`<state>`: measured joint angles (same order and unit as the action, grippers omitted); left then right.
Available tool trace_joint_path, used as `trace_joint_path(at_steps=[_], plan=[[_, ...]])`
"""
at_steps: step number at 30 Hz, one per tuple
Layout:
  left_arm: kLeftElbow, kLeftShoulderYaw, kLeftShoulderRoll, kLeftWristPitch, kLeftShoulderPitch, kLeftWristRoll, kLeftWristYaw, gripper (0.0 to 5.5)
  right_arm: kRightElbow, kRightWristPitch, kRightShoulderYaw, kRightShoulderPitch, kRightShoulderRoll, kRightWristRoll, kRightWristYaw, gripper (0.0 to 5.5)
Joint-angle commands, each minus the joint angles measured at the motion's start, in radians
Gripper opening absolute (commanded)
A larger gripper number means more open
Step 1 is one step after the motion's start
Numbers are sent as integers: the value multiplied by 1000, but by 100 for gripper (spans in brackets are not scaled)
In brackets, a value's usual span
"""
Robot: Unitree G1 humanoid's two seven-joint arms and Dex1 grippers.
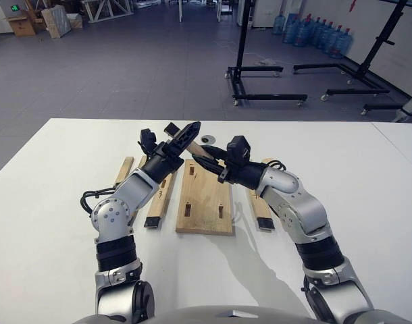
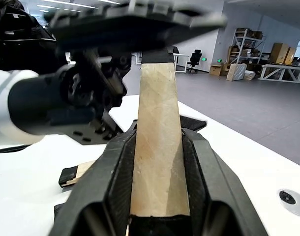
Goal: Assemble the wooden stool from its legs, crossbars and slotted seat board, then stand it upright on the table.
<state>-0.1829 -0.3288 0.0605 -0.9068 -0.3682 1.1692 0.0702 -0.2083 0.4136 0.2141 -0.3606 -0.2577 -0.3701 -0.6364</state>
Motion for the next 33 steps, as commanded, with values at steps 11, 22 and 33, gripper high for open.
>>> trace_joint_path(at_steps=[11,22,33], plan=[[8,-5,-30,15,-1,178,-74,479,-1,20,-3,11,5,8,7,128],[10,15,-50,35,13,210,-105,319,-1,24,-9,19,8,11,11,128],[12,36,-62,56,17,204,-106,162,0,24,-11,20,11,12,15,128]])
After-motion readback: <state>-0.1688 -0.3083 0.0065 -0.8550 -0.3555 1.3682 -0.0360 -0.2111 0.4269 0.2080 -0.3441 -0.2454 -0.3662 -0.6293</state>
